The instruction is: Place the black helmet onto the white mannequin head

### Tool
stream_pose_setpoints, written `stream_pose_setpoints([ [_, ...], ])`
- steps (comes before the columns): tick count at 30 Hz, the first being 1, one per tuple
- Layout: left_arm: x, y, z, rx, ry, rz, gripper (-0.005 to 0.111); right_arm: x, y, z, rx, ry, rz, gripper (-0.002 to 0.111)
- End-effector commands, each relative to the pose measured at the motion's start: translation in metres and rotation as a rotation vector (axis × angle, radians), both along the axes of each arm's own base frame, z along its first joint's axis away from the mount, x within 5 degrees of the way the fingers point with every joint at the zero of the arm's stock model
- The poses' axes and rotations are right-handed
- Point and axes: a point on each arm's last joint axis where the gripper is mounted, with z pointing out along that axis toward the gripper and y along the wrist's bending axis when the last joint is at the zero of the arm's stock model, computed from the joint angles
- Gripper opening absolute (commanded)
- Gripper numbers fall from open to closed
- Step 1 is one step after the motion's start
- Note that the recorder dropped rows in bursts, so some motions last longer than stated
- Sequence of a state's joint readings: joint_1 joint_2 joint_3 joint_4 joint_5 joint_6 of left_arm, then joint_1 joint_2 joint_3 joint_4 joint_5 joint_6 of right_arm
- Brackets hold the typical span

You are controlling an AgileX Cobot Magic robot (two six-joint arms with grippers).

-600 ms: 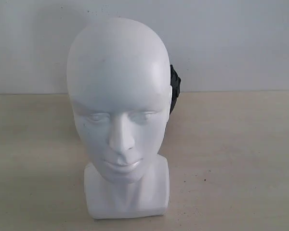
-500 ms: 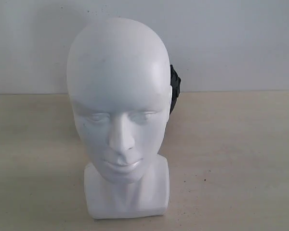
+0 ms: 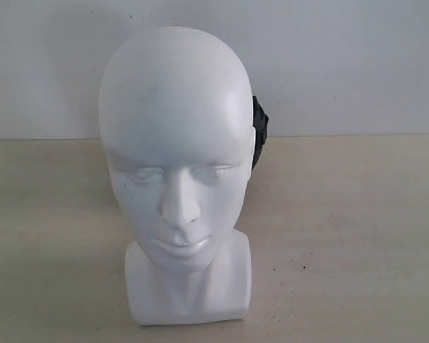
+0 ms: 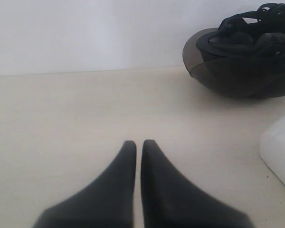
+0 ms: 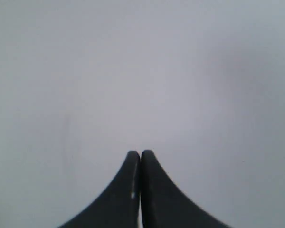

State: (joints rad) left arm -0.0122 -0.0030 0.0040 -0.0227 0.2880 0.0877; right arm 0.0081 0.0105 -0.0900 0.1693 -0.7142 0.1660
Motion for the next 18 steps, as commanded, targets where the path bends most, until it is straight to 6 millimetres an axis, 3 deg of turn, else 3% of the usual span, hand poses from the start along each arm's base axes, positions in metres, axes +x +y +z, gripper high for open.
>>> stream_pose_setpoints([
  [1,0.0,-0.001,0.002,-0.011,-0.005,-0.01,0.004,0.023,0.0,0.064,0.043,0.15,0.037,0.0],
  [2,0.0,-0.001,0.002,-0.011,-0.005,-0.01,0.004,0.034,0.0,0.079,0.029,0.177,0.026,0.0],
  [3,0.0,-0.001,0.002,-0.011,-0.005,-0.01,0.004,0.058,0.0,0.109,-0.005,0.21,-0.004,0.0],
  [4,0.0,-0.001,0.002,-0.011,-0.005,-0.01,0.004,0.074,0.001,0.122,-0.04,0.233,-0.031,0.0],
  [5,0.0,-0.001,0.002,-0.011,-0.005,-0.01,0.004,0.11,0.003,0.138,-0.111,0.288,-0.071,0.0],
  [7,0.0,-0.001,0.002,-0.011,-0.005,-0.01,0.004,0.157,0.005,0.15,-0.12,0.357,-0.052,0.0],
  [10,0.0,-0.001,0.002,-0.011,-0.005,-0.01,0.004,0.235,0.008,0.13,-0.135,0.651,-0.001,0.0],
  [12,0.0,-0.001,0.002,-0.011,-0.005,-0.01,0.004,0.271,0.011,0.107,-0.126,0.868,0.053,0.0],
  [15,0.0,-0.001,0.002,-0.011,-0.005,-0.01,0.004,0.318,0.017,0.081,-0.131,1.22,0.142,0.0],
  [18,0.0,-0.001,0.002,-0.011,-0.005,-0.01,0.004,0.351,0.026,0.066,-0.197,1.501,0.257,0.0],
])
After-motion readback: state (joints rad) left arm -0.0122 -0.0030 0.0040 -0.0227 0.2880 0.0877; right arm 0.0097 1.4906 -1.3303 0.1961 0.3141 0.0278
